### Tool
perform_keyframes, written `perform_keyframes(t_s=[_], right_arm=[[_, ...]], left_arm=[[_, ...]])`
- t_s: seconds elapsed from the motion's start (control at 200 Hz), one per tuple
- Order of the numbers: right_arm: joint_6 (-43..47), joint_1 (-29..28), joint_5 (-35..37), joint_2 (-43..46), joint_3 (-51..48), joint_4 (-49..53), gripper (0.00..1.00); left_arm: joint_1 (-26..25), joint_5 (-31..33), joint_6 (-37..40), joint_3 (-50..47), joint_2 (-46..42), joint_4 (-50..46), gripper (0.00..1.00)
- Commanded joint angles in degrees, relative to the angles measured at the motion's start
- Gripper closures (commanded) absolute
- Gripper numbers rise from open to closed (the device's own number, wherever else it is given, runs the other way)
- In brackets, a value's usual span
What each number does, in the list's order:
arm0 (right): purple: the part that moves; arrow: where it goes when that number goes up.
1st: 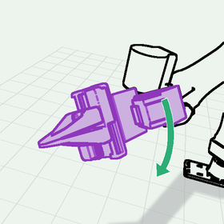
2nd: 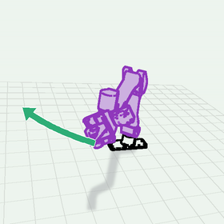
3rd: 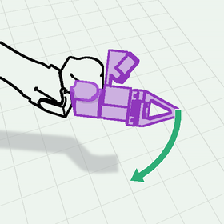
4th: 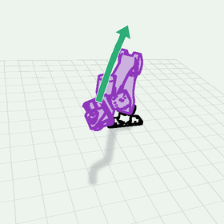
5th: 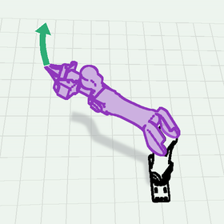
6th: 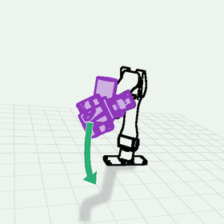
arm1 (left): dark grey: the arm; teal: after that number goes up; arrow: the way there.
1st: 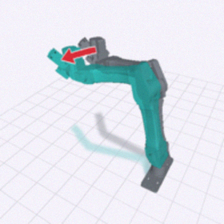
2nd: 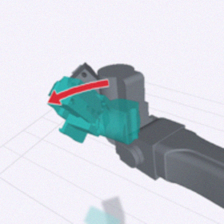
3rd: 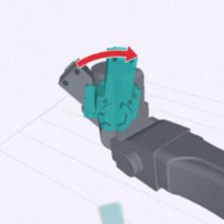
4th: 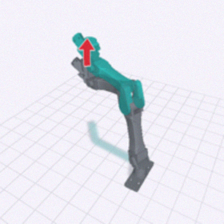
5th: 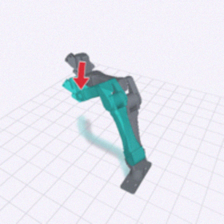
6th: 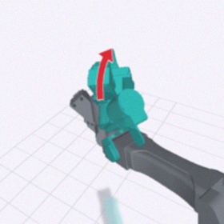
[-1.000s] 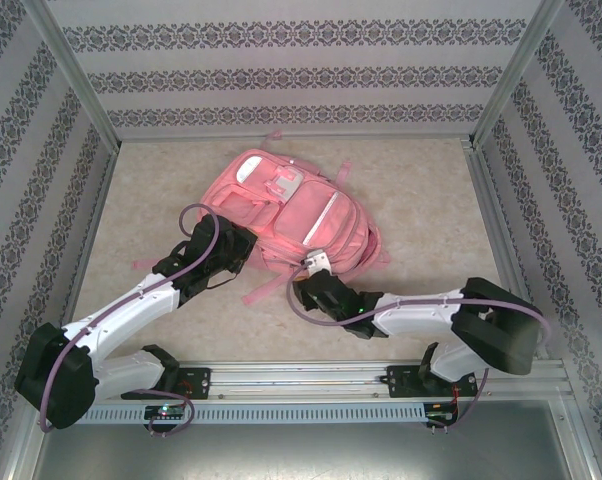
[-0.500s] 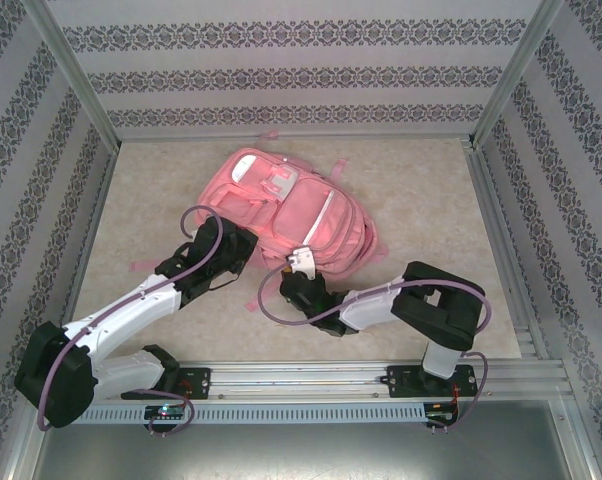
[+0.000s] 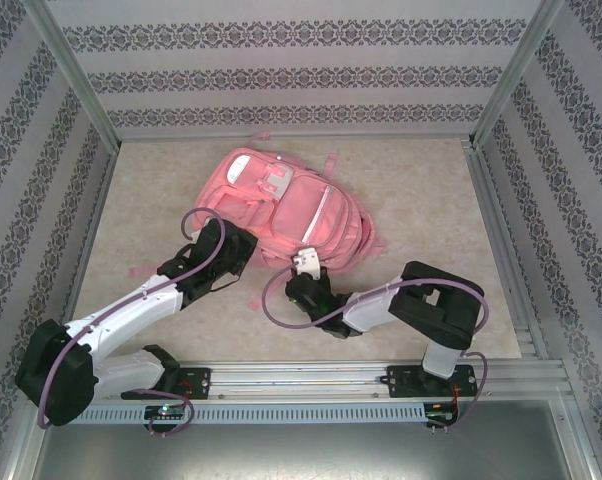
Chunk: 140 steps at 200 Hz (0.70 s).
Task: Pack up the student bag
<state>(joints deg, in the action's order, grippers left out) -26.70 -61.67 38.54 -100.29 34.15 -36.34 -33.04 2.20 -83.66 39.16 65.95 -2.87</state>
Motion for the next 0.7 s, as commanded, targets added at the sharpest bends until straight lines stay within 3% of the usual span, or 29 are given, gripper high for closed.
perform_keyframes(t_s=[0.0, 0.4, 0.695], right_arm=[[1.95, 1.88, 0.18, 3.41, -3.93, -2.91, 1.00], [9.09, 5.07, -4.83, 11.73, -13.67, -8.73, 1.00], [12.63, 9.94, -11.39, 19.08, -17.57, -3.08, 1.00]], left_arm=[[0.06, 1.32, 2.29, -0.37, -1.23, 3.51, 1.00], [2.10, 0.68, 4.70, -1.57, -2.49, 1.48, 1.00], [3.50, -0.30, 8.30, -2.48, -3.55, 0.28, 1.00]])
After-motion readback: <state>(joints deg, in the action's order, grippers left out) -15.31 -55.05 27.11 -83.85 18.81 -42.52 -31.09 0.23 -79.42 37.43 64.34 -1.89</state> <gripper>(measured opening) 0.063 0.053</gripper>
